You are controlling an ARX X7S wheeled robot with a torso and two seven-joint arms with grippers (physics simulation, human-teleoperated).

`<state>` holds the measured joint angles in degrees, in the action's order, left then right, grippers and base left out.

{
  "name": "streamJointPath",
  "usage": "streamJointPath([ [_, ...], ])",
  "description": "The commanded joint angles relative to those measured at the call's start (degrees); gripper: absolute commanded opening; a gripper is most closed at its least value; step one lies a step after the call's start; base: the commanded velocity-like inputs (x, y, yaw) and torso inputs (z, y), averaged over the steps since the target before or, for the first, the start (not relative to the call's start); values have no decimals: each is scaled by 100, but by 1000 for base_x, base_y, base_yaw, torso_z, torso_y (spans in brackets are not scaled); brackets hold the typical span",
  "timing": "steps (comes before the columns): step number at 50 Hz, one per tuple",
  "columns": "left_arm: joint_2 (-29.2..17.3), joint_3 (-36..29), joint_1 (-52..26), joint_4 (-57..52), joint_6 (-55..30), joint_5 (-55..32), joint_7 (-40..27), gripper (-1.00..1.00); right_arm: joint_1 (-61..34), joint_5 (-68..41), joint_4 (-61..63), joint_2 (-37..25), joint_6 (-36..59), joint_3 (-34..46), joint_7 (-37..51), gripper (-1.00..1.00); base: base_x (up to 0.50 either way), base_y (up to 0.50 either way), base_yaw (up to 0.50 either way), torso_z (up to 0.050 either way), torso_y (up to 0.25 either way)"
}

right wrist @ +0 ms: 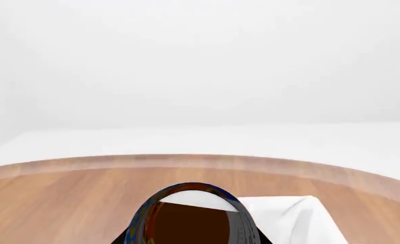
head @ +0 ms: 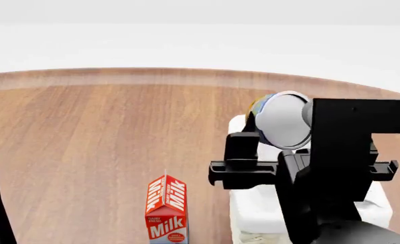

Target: Pick up the alphabet soup and the tomato sauce, and put them in the basket.

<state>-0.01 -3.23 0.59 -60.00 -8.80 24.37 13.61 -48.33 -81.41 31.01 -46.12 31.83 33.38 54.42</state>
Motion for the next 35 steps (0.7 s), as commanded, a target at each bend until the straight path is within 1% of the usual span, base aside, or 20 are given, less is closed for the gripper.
streamJointPath([
  [1,0,30,-11,0,-5,-2,25,100,-827,1082,-1726,794,185,381,-810,-100,0,0,0,0,0],
  [5,0,47,13,0,19,-14,9,100,-956,1461,-2484,1091,17,556,-1309,-100,0,0,0,0,0],
  [6,0,42,22,0,26,-12,18,100,-991,1628,-2880,1223,-26,640,-1402,-100,0,0,0,0,0],
  [9,0,151,12,0,40,-88,30,100,-1002,1709,-3421,1420,-220,620,-1659,-100,0,0,0,0,3],
  [10,0,155,34,0,55,-83,30,100,-1029,1865,-3641,1499,-370,669,-1872,-100,0,0,0,0,0],
  [17,0,103,46,0,16,-69,17,100,-1149,2430,-4850,1982,-823,890,-2333,-100,0,0,0,0,0],
  [20,0,174,12,0,36,-118,46,100,-1228,2643,-5398,2197,-1037,974,-2575,-100,0,0,0,0,0],
  [23,0,177,-14,0,11,-84,72,100,-1347,2904,-6160,2481,-1318,1067,-2833,-100,0,0,0,0,3],
  [26,0,178,-4,0,26,-117,44,100,-1365,3052,-6589,2629,-1503,1118,-2954,-100,0,0,0,0,0],
  [28,0,134,-25,0,-11,-122,25,100,-1400,3181,-7172,2820,-1708,1154,-3123,-100,0,0,0,0,0],
  [32,0,83,-24,0,-42,-95,24,100,-1472,3378,-7966,3081,-2033,1203,-3315,-100,0,0,0,0,0],
  [35,0,184,53,0,49,-149,26,100,-1548,3462,-8446,3221,-2222,1206,-3445,-100,0,0,0,0,3],
])
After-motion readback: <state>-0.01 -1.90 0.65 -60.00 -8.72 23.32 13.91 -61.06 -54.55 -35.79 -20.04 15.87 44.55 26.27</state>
